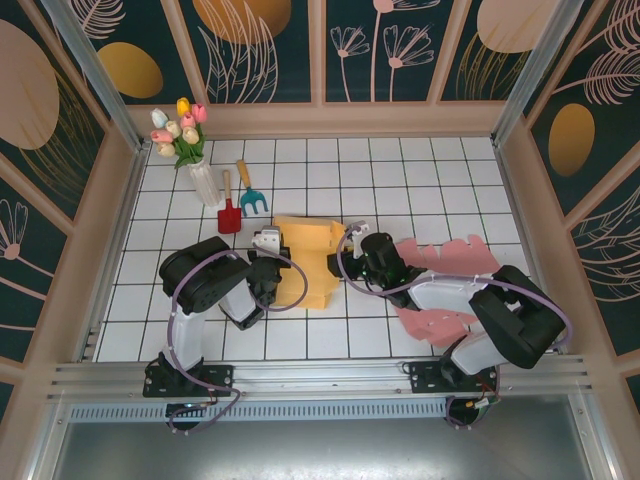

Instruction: Fold the paper box

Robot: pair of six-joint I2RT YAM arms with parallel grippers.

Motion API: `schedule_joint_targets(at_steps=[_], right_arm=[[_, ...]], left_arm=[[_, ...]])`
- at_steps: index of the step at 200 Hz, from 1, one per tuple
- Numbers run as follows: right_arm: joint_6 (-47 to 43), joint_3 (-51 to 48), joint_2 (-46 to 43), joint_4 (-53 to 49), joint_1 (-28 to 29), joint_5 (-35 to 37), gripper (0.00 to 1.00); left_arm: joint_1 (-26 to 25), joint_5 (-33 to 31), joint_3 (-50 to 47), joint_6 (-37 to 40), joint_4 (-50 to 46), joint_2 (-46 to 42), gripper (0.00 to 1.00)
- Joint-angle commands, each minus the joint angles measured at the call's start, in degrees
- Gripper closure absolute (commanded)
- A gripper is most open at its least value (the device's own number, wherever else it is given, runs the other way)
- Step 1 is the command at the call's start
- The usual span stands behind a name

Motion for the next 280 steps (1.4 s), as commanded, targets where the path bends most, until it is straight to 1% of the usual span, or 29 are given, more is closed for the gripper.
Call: schedule_joint_targets(at_steps=[1, 16, 36, 60, 79, 97, 108, 120, 133, 148, 165, 202, 217, 220, 231, 280], right_arm=[[-1.4, -0.2, 0.2, 2.4, 0.3, -0.5, 0.46], [-1.4, -0.2, 0.0, 2.3, 0.3, -0.5, 0.46], [-1.1, -1.2, -2.4, 2.1, 0.4, 0.0, 0.46], [-0.7, -1.4, -6.8, -2.8, 0.4, 2.6, 0.45], [-0.7, -1.2, -10.1, -8.0, 0.4, 7.8, 0.45], [0.3, -1.1, -13.3, -12.8, 0.3, 14.3, 0.44], [1.5, -1.1, -14.5, -15.1, -0.5, 17.9, 0.44], [2.7, -1.4, -15.3, -16.4, -2.5, 19.4, 0.44], [3.6, -2.2, -15.4, -15.6, -5.6, 17.6, 0.44], [2.9, -3.6, -14.9, -12.2, -8.7, 12.6, 0.43], [1.1, -4.3, -13.6, -8.2, -10.0, 8.9, 0.43], [-1.3, -2.5, -8.2, -3.1, -10.4, 3.6, 0.43], [-2.0, -1.6, -5.9, -1.8, -10.4, 3.2, 0.43], [-2.2, -1.4, -5.4, -1.5, -10.4, 1.7, 0.43], [-3.1, -0.8, -3.9, -0.6, -10.4, 0.1, 0.43], [-6.0, -0.1, -0.8, 2.3, -9.9, -5.5, 0.43]], left_arm=[[-0.4, 1.5, -0.4, 0.7, 5.3, 2.3, 1.00], [-0.5, 1.5, -0.4, 0.8, 5.3, 2.3, 1.00], [-0.5, 1.6, -0.4, 0.8, 5.3, 2.3, 1.00], [-0.4, 1.5, -0.4, 0.8, 5.3, 2.3, 1.00], [-0.5, 1.3, -0.3, 0.7, 5.4, 2.4, 1.00], [-0.5, 1.3, -0.4, 0.6, 5.5, 2.4, 1.00], [-0.4, 1.2, -0.5, 0.6, 5.6, 2.4, 1.00], [-0.5, 1.3, -0.5, 0.6, 5.7, 2.4, 1.00], [-0.5, 1.4, -0.5, 0.7, 5.8, 2.4, 1.00], [-0.5, 1.5, -0.5, 0.7, 5.7, 2.4, 1.00], [-0.5, 1.5, -0.5, 0.8, 5.5, 2.3, 1.00], [-0.5, 1.6, -0.4, 0.8, 5.4, 2.3, 1.00], [-0.5, 1.6, -0.3, 0.9, 5.0, 2.3, 1.00], [-0.5, 1.6, -0.2, 0.9, 4.9, 2.3, 1.00], [-0.5, 1.8, -0.1, 1.1, 4.6, 2.2, 1.00], [-0.4, 1.9, 0.2, 1.2, 3.9, 2.1, 1.00]])
